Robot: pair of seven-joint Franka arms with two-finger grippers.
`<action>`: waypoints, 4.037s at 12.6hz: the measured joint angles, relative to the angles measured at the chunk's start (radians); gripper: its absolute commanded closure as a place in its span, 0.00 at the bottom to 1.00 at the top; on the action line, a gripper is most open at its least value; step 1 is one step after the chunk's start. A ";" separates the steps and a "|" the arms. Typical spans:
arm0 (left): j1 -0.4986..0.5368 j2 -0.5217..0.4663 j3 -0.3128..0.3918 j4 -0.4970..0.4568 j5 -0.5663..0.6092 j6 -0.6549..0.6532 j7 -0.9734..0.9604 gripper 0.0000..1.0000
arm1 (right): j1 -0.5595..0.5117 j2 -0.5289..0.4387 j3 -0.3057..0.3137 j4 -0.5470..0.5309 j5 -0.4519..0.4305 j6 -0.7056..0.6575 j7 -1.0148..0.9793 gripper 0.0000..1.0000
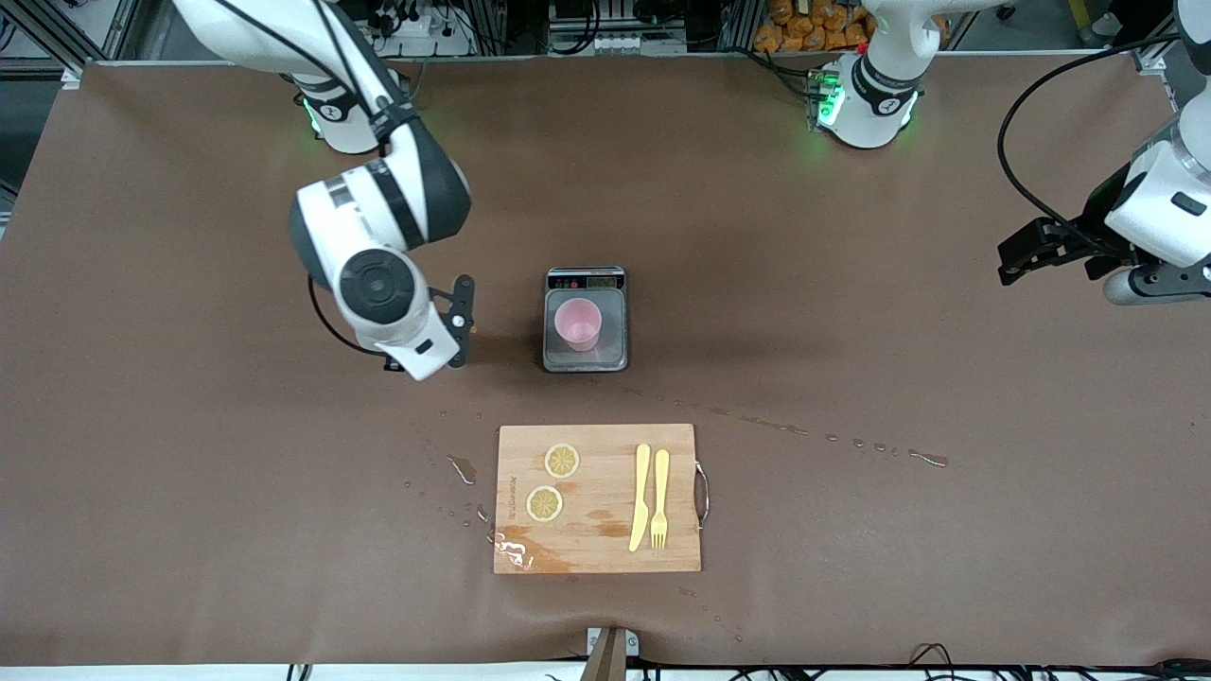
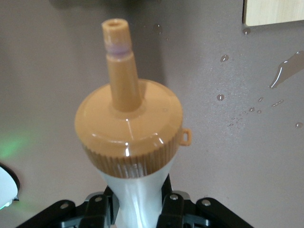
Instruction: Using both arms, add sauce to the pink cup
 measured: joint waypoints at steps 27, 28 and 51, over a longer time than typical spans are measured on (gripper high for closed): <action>0.000 0.000 0.001 -0.008 0.000 0.000 0.000 0.00 | 0.325 0.200 -0.015 0.195 -0.299 -0.251 0.306 1.00; 0.000 0.000 0.001 -0.008 0.000 0.000 0.000 0.00 | 0.325 0.200 -0.019 0.202 -0.302 -0.257 0.311 1.00; 0.000 0.000 0.001 -0.008 0.000 0.000 0.000 0.00 | -0.077 0.074 -0.036 0.264 -0.026 -0.181 0.266 1.00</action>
